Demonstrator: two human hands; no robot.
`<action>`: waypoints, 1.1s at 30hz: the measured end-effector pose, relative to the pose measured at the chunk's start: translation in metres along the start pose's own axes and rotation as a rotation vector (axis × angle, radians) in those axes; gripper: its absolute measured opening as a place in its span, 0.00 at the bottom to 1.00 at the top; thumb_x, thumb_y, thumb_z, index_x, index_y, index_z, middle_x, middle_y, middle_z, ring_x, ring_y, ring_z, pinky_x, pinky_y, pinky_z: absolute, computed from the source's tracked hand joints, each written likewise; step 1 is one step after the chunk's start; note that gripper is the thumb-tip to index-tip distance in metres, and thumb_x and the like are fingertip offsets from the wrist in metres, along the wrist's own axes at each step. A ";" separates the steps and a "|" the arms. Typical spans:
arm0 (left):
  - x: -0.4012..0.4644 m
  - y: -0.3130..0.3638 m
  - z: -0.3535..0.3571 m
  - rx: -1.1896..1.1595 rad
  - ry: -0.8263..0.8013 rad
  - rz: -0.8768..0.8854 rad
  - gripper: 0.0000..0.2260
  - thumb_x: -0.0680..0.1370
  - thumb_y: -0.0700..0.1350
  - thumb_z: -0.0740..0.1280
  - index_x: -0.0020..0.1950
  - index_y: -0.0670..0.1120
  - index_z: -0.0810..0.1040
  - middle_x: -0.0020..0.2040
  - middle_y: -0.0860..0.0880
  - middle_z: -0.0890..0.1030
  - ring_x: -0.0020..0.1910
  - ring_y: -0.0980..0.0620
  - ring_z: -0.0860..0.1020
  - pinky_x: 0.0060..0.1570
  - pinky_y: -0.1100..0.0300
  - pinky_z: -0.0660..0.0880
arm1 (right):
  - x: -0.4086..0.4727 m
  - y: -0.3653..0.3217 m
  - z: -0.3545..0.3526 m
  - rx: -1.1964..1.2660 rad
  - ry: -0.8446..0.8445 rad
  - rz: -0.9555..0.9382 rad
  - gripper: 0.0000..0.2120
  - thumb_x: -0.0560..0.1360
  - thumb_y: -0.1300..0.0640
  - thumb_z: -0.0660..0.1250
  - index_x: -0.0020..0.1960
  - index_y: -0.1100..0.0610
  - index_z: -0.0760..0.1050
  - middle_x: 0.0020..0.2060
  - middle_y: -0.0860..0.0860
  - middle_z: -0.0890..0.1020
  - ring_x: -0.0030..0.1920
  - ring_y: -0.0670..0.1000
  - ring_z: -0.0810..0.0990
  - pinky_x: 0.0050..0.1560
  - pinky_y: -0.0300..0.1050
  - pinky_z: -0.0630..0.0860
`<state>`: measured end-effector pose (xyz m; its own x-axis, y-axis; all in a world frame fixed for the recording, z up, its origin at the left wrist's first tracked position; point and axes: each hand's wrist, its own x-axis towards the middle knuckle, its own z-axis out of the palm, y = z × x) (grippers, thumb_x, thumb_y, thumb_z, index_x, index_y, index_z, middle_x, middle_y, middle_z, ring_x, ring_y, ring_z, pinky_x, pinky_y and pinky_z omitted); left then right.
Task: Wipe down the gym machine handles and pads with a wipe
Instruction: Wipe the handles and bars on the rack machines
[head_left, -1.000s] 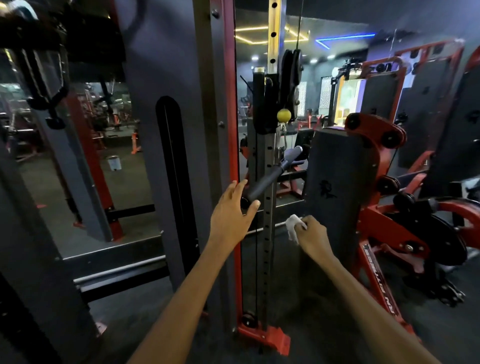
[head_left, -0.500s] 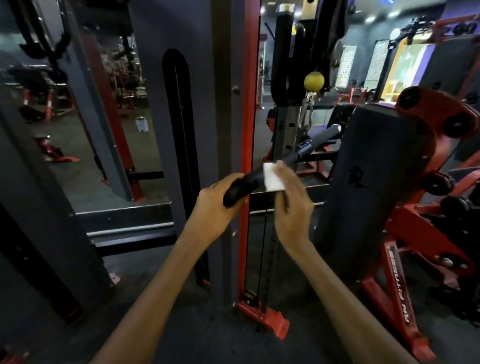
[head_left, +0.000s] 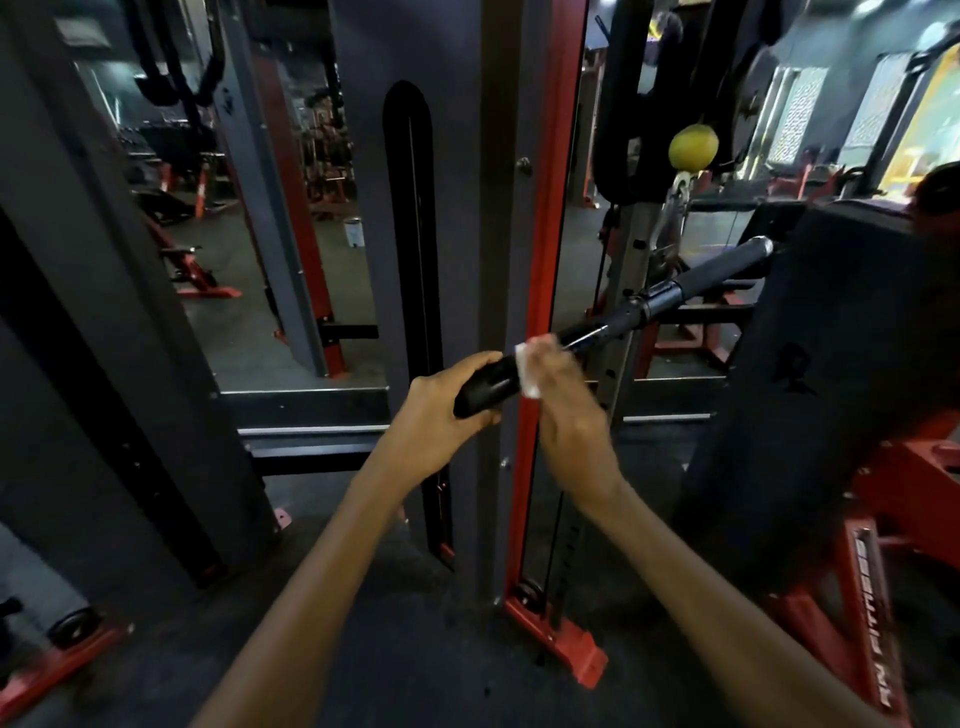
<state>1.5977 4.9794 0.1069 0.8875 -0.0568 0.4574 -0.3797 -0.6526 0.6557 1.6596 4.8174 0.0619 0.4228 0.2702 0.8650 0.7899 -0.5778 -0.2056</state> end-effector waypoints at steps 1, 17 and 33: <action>0.000 0.001 0.000 -0.003 0.003 0.025 0.26 0.73 0.37 0.73 0.70 0.47 0.72 0.55 0.54 0.79 0.51 0.69 0.76 0.52 0.77 0.69 | -0.006 -0.011 0.004 0.017 -0.043 -0.139 0.20 0.76 0.73 0.59 0.68 0.67 0.67 0.67 0.62 0.72 0.70 0.57 0.67 0.69 0.56 0.66; 0.000 0.008 -0.009 0.050 -0.006 0.008 0.27 0.73 0.35 0.73 0.70 0.47 0.72 0.51 0.55 0.78 0.46 0.69 0.77 0.46 0.76 0.71 | 0.005 -0.005 0.000 -0.025 -0.043 -0.288 0.21 0.74 0.75 0.58 0.66 0.67 0.70 0.64 0.62 0.74 0.68 0.57 0.69 0.71 0.54 0.64; 0.027 0.014 -0.010 0.282 -0.069 0.013 0.28 0.76 0.47 0.71 0.74 0.57 0.67 0.67 0.53 0.76 0.63 0.57 0.75 0.60 0.66 0.70 | 0.029 0.074 -0.014 -0.175 -0.109 -0.186 0.27 0.72 0.75 0.50 0.70 0.65 0.65 0.69 0.60 0.69 0.73 0.56 0.61 0.75 0.50 0.55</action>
<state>1.6136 4.9764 0.1340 0.9024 -0.1116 0.4161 -0.3120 -0.8354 0.4526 1.7242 4.7712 0.0783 0.3301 0.4601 0.8242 0.7735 -0.6323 0.0431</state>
